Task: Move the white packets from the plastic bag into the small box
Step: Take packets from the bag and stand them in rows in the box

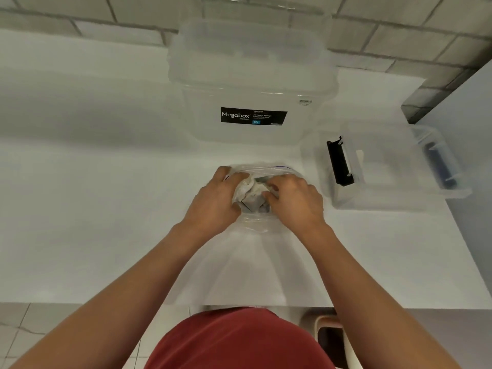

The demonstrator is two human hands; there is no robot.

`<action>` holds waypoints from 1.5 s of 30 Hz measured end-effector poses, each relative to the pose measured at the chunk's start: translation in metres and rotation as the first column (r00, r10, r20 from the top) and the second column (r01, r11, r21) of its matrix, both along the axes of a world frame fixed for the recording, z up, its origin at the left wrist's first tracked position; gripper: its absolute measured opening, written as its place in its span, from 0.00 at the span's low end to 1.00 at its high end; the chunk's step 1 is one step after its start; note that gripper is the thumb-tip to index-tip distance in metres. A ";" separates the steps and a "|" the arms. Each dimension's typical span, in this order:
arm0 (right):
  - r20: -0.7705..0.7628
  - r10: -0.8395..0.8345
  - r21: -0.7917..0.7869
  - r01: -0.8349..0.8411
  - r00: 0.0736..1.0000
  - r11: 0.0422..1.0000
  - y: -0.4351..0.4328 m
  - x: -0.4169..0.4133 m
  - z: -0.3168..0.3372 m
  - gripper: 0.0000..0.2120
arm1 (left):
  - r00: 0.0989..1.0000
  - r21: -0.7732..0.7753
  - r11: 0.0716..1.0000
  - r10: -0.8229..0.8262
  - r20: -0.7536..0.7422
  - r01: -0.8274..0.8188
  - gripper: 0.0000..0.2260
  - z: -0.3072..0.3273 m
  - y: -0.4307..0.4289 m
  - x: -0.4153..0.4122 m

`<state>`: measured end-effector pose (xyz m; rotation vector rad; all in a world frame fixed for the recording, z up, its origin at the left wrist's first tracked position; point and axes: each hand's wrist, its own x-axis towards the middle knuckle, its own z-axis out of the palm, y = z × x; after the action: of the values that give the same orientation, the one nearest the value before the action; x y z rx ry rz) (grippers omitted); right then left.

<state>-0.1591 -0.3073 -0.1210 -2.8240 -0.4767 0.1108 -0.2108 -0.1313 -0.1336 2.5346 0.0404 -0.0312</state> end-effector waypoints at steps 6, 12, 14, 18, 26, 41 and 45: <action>-0.018 -0.060 0.053 0.060 0.998 0.997 0.001 -0.006 0.007 0.05 | 0.955 0.140 0.989 -0.081 0.285 0.042 0.13 0.007 0.002 0.002; 0.035 -0.057 0.053 0.055 0.998 0.997 -0.011 -0.010 0.015 0.09 | 0.958 0.340 0.939 -0.133 0.254 0.040 0.05 -0.001 -0.007 0.015; 0.025 -0.069 0.063 0.067 0.997 0.996 -0.014 -0.009 0.016 0.09 | 0.976 0.377 0.925 -0.116 0.183 0.040 0.07 -0.004 -0.008 0.020; 0.009 -0.105 0.111 0.103 0.994 0.988 -0.021 -0.010 0.015 0.07 | 0.975 0.412 0.910 -0.131 0.179 0.046 0.09 -0.008 -0.012 0.027; 0.098 -0.091 0.226 0.067 0.991 0.972 -0.031 -0.013 0.025 0.05 | 0.960 0.332 0.943 -0.119 0.255 0.028 0.02 -0.010 -0.012 0.030; 0.061 -0.023 0.232 0.008 0.998 0.973 -0.081 -0.002 0.059 0.04 | 0.990 -0.318 0.947 -0.008 0.141 0.052 0.05 0.071 -0.010 0.018; 0.105 -0.061 0.374 0.018 0.993 0.927 -0.109 0.011 0.085 0.04 | 0.994 -0.385 0.923 0.028 0.110 0.017 0.04 0.083 -0.022 0.022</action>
<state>-0.1485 -0.4161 -0.0360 -2.4707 -0.4143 -0.1384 -0.1891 -0.1529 -0.0509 2.1363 -0.0038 0.0984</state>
